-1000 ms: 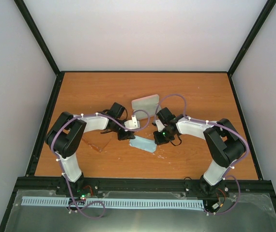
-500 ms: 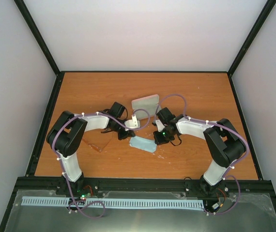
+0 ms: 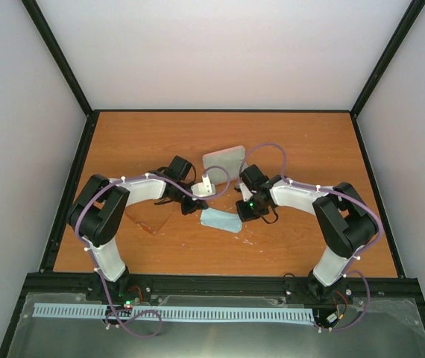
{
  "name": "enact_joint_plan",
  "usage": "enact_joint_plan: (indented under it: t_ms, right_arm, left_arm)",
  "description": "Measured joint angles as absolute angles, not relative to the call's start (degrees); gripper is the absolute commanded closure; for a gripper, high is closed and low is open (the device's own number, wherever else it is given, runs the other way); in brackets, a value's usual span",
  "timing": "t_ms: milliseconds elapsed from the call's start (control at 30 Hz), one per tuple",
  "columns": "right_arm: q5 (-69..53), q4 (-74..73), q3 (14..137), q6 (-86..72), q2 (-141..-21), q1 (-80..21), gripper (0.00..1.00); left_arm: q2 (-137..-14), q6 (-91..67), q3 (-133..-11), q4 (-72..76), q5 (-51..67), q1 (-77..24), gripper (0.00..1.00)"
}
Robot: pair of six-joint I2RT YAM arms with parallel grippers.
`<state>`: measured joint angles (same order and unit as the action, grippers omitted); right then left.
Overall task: Organize the sunglasses
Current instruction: Pick up the glasses cleaning cloth from the center of the board.
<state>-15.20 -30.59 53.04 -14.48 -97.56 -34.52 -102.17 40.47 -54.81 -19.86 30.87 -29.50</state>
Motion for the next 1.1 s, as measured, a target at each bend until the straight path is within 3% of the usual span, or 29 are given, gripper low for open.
enact_joint_plan:
  t_ms: [1100]
  right_arm:
    - [-7.7, -32.5, 68.3, -10.5, -105.8, -27.8, 0.97]
  left_arm:
    - [-104.9, 36.8, -61.7, -15.3, 28.1, -29.3, 0.99]
